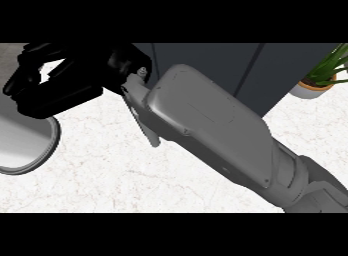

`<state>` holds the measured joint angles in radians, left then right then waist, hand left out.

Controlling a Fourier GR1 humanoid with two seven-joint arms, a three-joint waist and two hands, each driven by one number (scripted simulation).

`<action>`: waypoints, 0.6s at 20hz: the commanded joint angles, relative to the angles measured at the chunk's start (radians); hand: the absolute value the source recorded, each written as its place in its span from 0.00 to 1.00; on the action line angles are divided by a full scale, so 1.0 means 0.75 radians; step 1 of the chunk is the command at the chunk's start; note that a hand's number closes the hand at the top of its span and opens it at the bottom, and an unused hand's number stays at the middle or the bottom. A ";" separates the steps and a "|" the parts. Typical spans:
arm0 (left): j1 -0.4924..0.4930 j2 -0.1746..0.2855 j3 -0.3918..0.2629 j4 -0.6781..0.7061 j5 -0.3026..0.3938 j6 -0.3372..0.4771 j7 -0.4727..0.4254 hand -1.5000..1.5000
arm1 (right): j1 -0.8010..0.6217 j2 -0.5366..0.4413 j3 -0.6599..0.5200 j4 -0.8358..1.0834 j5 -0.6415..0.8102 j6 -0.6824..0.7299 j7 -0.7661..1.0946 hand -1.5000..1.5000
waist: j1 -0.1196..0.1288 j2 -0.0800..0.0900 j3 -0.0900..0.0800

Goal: Pick up the wine, place it into the cabinet and close the cabinet

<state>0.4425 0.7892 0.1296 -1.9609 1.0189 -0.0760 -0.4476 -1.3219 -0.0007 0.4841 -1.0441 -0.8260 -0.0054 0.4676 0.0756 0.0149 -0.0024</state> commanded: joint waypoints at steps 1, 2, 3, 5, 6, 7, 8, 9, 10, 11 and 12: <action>-0.049 0.005 0.040 0.048 0.029 0.008 0.037 0.00 | -0.075 0.001 -0.035 0.223 0.080 -0.001 -0.207 1.00 | -0.027 0.001 0.000; 0.010 0.007 0.084 0.036 0.056 -0.031 0.038 0.00 | -0.033 -0.041 -0.101 0.255 0.084 0.074 -0.216 1.00 | -0.032 -0.005 0.002; 0.039 0.019 0.096 0.017 0.044 -0.063 0.031 0.00 | -0.032 -0.022 -0.091 0.326 0.137 0.043 -0.297 1.00 | -0.010 -0.002 0.001; 0.024 0.002 0.084 -0.006 0.034 -0.017 0.040 0.00 | -0.031 -0.086 -0.127 0.386 0.137 0.085 -0.323 1.00 | -0.024 0.002 0.002; -0.001 0.018 0.094 0.000 0.054 0.001 0.069 0.00 | -0.042 -0.062 -0.130 0.398 0.141 0.064 -0.343 1.00 | -0.032 0.003 0.002; 0.010 0.005 0.088 0.026 0.047 -0.037 0.047 0.00 | -0.015 -0.089 -0.119 0.408 0.164 0.036 -0.375 1.00 | -0.031 0.005 0.001; 0.010 -0.006 0.045 -0.015 0.009 -0.007 0.049 0.00 | -0.055 -0.123 -0.150 0.408 0.135 0.043 -0.338 1.00 | -0.038 0.004 0.001; 0.019 -0.004 0.055 0.030 0.001 -0.051 0.034 0.00 | 0.013 -0.120 -0.126 0.419 0.150 0.054 -0.395 1.00 | -0.037 0.010 0.000; 0.007 0.005 0.038 0.000 0.009 -0.039 0.057 0.00 | -0.007 -0.147 -0.132 0.433 0.142 0.063 -0.368 1.00 | -0.042 0.013 0.001; 0.010 -0.014 0.043 0.013 0.007 -0.049 0.035 0.00 | 0.034 -0.136 -0.113 0.444 0.160 0.074 -0.422 1.00 | -0.036 0.015 0.000; 0.000 -0.002 0.043 -0.019 0.020 -0.055 0.048 0.00 | 0.035 -0.172 -0.131 0.443 0.151 0.072 -0.416 1.00 | -0.043 0.015 0.001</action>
<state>0.4489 0.7886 0.1689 -1.9589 1.0324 -0.1036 -0.4154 -1.3288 0.0002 0.4595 -0.8574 -0.7532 0.0965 0.2156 0.0737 -0.0204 -0.0210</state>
